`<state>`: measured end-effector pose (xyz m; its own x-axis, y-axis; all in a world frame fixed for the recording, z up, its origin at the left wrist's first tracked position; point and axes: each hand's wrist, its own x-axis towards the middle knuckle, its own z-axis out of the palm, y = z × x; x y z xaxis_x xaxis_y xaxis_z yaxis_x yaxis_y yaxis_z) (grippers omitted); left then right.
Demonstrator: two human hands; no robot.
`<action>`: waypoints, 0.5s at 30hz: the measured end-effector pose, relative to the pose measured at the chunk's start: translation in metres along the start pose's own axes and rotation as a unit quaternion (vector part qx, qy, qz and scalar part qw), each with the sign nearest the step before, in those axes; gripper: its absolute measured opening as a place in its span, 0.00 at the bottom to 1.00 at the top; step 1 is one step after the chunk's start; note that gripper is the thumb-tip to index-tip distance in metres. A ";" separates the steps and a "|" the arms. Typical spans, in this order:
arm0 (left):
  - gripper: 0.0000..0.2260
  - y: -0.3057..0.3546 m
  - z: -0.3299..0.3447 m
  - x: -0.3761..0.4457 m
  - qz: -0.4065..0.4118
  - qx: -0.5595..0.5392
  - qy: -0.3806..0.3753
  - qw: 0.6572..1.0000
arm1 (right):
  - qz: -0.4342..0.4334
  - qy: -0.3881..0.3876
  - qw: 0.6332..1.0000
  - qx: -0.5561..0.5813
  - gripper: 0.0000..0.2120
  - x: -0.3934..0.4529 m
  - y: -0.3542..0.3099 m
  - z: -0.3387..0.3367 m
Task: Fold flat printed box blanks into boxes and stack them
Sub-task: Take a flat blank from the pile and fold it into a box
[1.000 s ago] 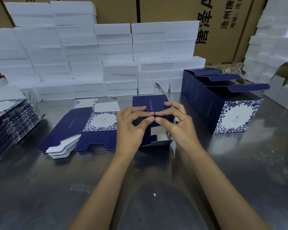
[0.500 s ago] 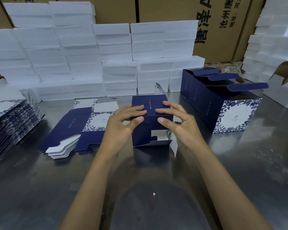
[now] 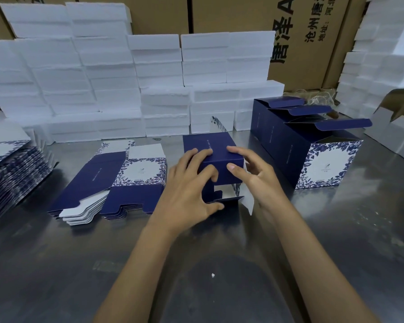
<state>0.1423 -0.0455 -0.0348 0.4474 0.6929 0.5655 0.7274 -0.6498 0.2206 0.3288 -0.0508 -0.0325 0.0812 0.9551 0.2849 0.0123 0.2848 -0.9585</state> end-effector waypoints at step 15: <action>0.34 -0.013 0.017 -0.001 -0.108 -0.170 0.147 0.968 | 0.110 -0.162 0.981 0.006 0.35 0.003 0.015 -0.010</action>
<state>0.1415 -0.0326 -0.0511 0.0998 0.7382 0.6671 0.5526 -0.5987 0.5798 0.3396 -0.0450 -0.0460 -0.2410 0.9686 0.0614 0.0184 0.0678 -0.9975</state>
